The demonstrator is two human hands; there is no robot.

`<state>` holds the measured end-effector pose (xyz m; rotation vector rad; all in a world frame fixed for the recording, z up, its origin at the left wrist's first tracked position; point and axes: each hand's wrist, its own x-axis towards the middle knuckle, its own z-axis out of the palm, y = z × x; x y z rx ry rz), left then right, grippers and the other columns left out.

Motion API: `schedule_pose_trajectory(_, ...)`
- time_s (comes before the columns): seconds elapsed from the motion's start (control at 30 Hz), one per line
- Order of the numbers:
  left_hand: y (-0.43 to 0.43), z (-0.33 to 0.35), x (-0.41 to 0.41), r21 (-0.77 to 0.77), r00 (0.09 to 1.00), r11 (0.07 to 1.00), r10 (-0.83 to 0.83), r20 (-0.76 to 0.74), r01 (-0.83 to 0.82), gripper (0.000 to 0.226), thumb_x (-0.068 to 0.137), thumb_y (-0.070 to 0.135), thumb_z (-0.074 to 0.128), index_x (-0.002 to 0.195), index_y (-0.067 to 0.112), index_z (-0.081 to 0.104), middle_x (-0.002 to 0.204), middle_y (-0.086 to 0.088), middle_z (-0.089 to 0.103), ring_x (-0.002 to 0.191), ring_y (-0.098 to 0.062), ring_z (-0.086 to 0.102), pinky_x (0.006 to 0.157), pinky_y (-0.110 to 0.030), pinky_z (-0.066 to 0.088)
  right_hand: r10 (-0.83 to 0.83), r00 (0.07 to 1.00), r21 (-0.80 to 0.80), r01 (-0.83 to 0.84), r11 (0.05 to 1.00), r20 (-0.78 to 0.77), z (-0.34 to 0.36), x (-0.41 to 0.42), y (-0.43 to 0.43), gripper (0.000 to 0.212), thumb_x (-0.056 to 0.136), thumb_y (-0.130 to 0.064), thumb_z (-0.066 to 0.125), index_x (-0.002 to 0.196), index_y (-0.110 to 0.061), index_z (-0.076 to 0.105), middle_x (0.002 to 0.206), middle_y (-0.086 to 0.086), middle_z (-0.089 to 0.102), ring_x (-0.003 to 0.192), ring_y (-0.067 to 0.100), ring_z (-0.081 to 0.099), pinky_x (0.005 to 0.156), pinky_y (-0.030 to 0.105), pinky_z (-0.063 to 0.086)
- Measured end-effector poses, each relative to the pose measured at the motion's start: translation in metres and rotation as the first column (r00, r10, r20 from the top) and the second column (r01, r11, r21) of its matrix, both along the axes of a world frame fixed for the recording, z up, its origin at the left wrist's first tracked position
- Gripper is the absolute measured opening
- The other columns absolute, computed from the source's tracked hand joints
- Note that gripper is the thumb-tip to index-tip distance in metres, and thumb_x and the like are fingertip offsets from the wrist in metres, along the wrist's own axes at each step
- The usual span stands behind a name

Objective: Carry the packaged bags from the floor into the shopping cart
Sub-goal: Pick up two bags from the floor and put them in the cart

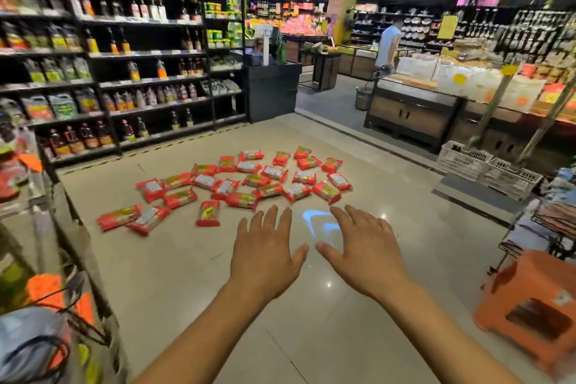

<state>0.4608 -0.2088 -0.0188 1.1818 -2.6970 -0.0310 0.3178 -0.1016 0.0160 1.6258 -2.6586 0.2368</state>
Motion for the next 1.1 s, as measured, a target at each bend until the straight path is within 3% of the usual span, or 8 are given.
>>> schedule_pose_trajectory(0.37,-0.096,-0.013,-0.053,0.028,0.999,0.999,0.041,0.014,-0.041,0.080,0.100,0.068,0.032,0.164,0.024,0.012,0.170,-0.006,0.019,0.156,-0.028,0.017,0.125,-0.049,0.018,0.042,0.999,0.033,-0.043,0.999,0.019,-0.025,-0.065,-0.097,0.075,0.098,-0.067,0.038,0.160,-0.030,0.020,0.167,0.000,0.025,0.154,0.020,0.021,0.125,0.044,0.016)
schedule_pose_trajectory(1.1,-0.361,0.003,-0.338,-0.036,0.991,0.999,0.010,0.132,-0.005,0.079,0.099,0.068,0.036,0.162,0.025,0.014,0.170,-0.004,0.020,0.155,-0.028,0.021,0.124,-0.051,0.021,-0.018,0.991,-0.058,0.026,0.998,0.133,-0.033,-0.358,-0.358,0.075,0.097,-0.067,0.040,0.160,-0.031,0.019,0.168,0.000,0.022,0.154,0.022,0.020,0.124,0.047,0.018)
